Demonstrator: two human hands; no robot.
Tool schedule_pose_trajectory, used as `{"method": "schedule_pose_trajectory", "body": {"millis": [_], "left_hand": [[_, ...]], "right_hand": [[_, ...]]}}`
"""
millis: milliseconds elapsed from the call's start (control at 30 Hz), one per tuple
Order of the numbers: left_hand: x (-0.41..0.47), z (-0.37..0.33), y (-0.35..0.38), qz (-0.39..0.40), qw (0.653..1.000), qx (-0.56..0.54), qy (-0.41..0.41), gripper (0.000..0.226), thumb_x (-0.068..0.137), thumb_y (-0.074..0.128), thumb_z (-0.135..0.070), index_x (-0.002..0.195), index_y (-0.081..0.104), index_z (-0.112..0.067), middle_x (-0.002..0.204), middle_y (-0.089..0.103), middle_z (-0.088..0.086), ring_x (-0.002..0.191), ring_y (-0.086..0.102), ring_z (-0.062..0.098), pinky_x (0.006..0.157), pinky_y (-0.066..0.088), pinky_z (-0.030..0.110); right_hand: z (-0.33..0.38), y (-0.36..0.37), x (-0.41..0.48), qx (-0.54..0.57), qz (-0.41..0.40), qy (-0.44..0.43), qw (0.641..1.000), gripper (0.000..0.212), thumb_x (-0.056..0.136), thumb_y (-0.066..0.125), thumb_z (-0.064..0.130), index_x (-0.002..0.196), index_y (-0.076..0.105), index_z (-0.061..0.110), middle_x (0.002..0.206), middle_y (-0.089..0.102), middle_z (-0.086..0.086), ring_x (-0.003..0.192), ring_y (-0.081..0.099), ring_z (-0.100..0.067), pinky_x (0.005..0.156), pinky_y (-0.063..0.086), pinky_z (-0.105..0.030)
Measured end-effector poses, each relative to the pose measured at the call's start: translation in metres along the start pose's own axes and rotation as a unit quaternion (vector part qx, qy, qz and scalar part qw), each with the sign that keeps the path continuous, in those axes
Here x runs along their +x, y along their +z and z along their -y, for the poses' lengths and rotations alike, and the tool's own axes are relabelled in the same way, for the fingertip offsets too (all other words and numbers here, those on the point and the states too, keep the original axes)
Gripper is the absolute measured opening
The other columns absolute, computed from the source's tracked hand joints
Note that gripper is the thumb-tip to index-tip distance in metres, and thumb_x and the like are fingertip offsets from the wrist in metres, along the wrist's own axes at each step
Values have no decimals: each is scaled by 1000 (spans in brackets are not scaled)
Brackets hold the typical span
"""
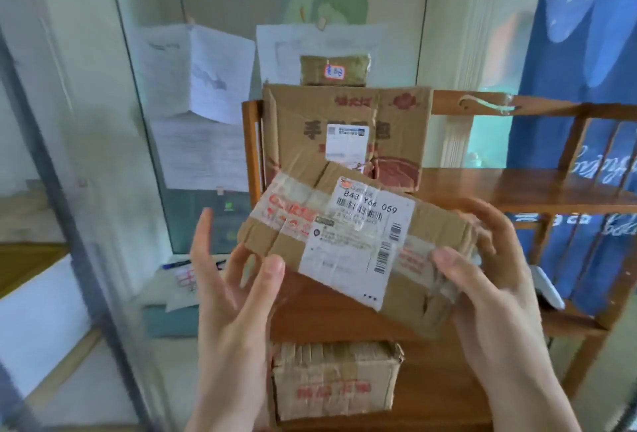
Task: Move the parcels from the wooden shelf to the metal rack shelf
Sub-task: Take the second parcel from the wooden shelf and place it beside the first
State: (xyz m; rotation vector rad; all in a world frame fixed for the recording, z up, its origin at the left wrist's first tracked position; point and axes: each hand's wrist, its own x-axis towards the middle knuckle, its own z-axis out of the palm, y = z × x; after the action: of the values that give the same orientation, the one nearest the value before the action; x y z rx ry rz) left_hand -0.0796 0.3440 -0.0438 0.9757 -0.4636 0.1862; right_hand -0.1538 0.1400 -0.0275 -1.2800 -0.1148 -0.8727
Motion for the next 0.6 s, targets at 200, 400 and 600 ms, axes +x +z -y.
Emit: {"method": "schedule_pose_trajectory", "body": {"millis": [200, 400, 600], "left_hand": [[-4, -24, -48, -28, 996, 67, 47, 50, 75, 74, -35, 124, 63, -32, 123, 77, 0, 110, 76, 20, 85, 61, 42], [0, -61, -94, -75, 976, 161, 125, 64, 67, 86, -61, 122, 64, -37, 126, 76, -2, 120, 72, 17, 96, 58, 35], [1, -102, -175, -156, 941, 244, 173, 46, 71, 69, -79, 103, 71, -46, 106, 80, -6, 94, 76, 6, 77, 59, 17]], "right_hand": [[-15, 59, -8, 1, 32, 5, 999, 60, 59, 86, 67, 100, 69, 26, 101, 82, -1, 92, 78, -13, 75, 63, -31], [-41, 110, -16, 54, 142, 18, 988, 54, 77, 76, 10, 129, 64, 22, 115, 79, 1, 107, 74, -17, 85, 60, -25], [-65, 191, -37, -7, 162, 34, 986, 77, 63, 81, 71, 128, 68, 32, 122, 79, 3, 111, 75, -12, 88, 60, -29]]}}
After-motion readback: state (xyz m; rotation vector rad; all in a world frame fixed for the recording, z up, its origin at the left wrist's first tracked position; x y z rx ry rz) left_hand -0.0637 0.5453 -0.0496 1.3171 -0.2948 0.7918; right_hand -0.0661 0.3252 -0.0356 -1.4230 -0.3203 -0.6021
